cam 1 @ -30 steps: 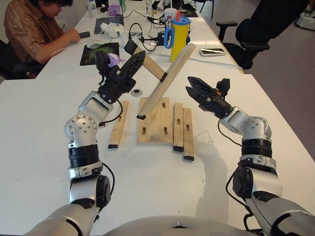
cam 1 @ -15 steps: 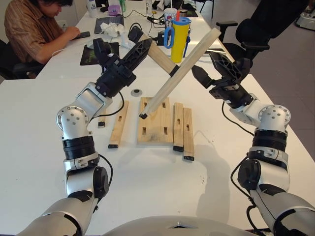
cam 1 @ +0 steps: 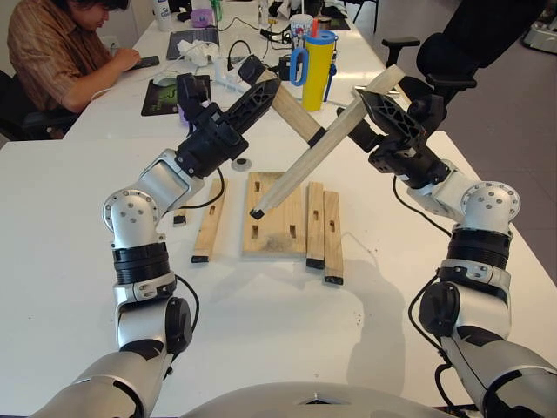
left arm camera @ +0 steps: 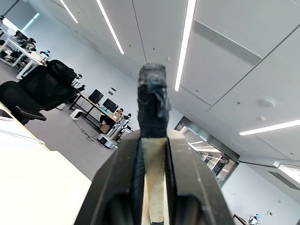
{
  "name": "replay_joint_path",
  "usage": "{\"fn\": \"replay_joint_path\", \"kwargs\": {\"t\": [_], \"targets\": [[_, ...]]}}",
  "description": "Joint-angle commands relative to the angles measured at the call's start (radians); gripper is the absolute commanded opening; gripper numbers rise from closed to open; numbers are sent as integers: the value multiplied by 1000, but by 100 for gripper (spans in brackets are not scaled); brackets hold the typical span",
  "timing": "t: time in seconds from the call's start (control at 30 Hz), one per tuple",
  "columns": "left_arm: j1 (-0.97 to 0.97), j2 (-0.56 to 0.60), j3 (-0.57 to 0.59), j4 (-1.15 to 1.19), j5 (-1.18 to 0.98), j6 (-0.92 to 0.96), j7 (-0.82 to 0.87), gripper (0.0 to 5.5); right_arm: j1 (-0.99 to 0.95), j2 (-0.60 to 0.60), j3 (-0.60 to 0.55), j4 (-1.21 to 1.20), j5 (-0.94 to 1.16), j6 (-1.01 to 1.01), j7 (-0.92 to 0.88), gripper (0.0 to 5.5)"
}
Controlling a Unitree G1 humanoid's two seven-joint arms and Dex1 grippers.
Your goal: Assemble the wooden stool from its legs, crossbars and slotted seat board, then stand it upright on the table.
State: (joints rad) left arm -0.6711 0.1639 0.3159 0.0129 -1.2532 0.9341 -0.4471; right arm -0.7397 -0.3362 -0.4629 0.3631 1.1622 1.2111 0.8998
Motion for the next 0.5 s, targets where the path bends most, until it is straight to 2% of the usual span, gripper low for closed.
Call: {"fn": "replay_joint_path", "kwargs": {"t": [0.03,0.2,0.3,0.33,0.5], "targets": [[5,6,-9,-9,1,0,5,41,-2,-1,7,-25,14,-8,3,298],[-9,10,-11,-1,28,-30,-4,41,21,6,-5,-50,33,-19,3,218],[-15,9,-9,4,57,-69,-4,41,26,17,-13,-63,39,-53,7,211],[-16,9,-9,6,62,-76,-2,78,27,16,-18,-64,46,-56,5,211],[-38,-10,51,13,-45,-76,37,151,44,16,-21,-76,62,-57,-4,209]]}}
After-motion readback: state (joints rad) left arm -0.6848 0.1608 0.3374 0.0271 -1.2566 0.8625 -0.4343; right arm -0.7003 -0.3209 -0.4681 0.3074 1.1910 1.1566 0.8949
